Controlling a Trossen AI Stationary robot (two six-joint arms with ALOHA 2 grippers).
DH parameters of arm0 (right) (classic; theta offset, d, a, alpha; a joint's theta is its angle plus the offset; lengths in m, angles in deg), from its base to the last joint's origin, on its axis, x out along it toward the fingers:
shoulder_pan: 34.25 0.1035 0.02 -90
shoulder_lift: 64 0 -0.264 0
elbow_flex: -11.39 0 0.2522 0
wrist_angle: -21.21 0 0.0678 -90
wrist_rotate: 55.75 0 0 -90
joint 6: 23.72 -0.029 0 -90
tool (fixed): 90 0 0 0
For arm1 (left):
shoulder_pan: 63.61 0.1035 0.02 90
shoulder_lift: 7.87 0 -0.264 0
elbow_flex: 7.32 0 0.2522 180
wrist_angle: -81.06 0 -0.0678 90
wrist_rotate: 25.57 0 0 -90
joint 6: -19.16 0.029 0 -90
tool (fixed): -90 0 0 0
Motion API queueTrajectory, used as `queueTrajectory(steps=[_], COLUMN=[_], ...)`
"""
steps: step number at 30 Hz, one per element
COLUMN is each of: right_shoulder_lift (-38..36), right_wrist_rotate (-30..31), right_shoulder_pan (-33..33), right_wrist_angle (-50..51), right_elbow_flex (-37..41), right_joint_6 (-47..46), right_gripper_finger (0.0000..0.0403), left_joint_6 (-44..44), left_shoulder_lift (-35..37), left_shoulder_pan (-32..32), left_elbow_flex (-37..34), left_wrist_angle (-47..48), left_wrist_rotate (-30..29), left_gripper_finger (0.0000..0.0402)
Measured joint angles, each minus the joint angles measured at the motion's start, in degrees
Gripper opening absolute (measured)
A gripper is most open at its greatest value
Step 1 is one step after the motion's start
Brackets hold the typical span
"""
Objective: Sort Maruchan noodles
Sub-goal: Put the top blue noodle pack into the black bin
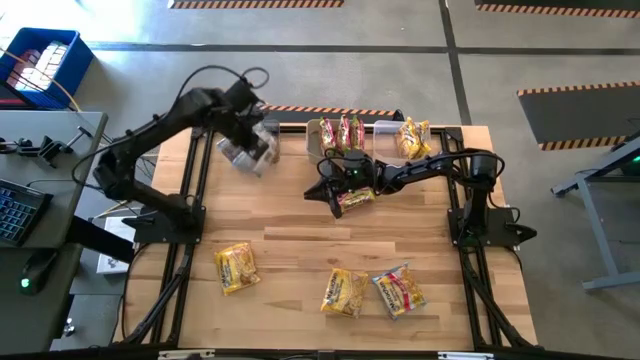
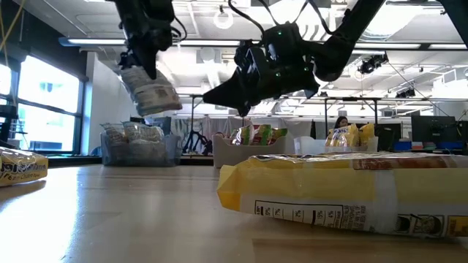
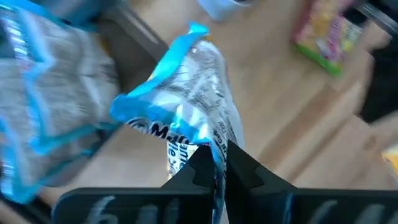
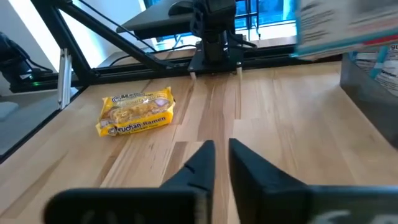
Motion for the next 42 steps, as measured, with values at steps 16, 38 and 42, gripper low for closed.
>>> queueTrajectory(steps=[16,38,42], right_shoulder_lift=[0.0,0.07,0.07], right_wrist_rotate=[-0.11,-0.08,-0.08], right_shoulder_pan=[0.02,0.02,0.02], right_wrist_angle=[0.75,1.04,1.12], right_elbow_flex=[0.07,0.07,0.07], right_joint_6=[1.11,1.38,1.38], right_gripper_finger=[0.0001,0.0,0.0], left_joint_6=[5.77,2.16,0.6], left_shoulder_lift=[-19.53,-25.94,-25.94], left_shoulder_pan=[7.49,6.8,6.19], left_elbow_flex=[8.18,10.37,10.35], left_wrist_angle=[0.23,-3.42,-3.86], left_wrist_rotate=[-18.6,-17.01,-17.4], left_gripper_finger=[0.0,0.0,0.0])
